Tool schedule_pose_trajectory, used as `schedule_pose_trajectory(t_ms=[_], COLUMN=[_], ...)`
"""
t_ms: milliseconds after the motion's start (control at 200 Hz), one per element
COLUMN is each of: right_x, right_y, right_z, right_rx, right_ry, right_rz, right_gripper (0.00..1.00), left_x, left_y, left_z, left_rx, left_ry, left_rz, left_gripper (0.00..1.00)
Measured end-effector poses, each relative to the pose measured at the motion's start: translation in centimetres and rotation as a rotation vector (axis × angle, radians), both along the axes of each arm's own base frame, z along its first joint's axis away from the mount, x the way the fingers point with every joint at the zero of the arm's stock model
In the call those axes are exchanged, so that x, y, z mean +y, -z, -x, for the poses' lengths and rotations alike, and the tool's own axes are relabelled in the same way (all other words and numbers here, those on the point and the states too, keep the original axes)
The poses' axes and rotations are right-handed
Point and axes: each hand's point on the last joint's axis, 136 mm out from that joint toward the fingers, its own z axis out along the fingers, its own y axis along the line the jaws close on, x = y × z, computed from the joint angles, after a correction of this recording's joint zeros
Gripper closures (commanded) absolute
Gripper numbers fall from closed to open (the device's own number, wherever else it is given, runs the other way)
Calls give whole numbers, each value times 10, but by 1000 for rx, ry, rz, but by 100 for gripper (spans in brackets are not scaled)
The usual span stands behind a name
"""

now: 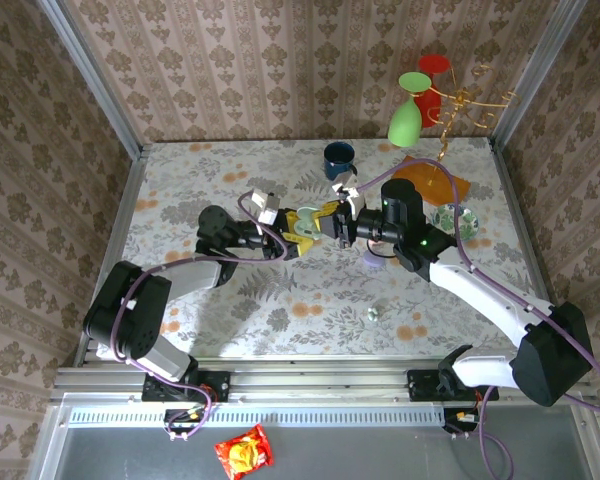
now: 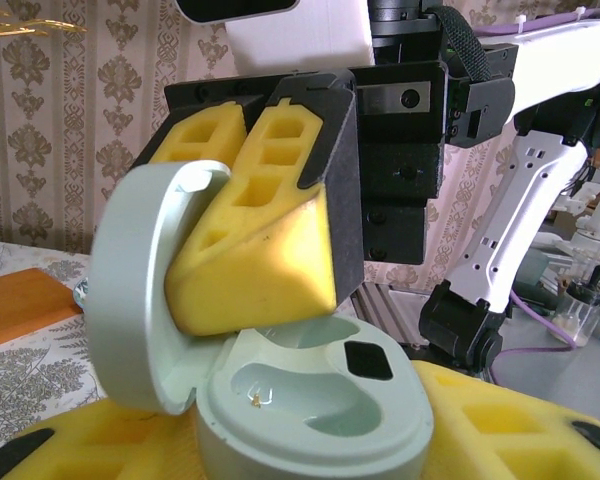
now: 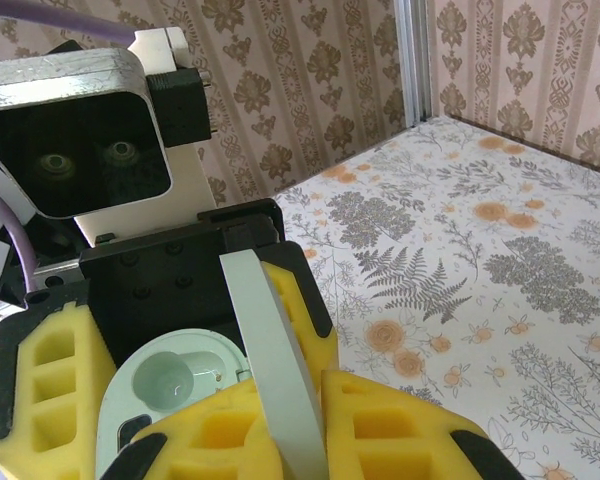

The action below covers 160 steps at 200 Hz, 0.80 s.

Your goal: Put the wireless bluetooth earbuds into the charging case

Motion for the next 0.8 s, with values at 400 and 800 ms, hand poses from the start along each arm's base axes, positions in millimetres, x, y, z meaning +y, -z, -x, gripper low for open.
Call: schedule_pose_trajectory(t_ms=[400,800], right_x=[0,-20], right_y=[4,-22], right_z=[-1,10], right_rx=[12,-2], right_ry=[2,92], right_rz=[6,-61], right_gripper=[88,35], left_x=[-1,5], left_y=[2,3], left_z=[-1,-15], left_rx=[3,7], left_ry=[1,-57], left_rz=[-2,4], left_gripper=[65,65])
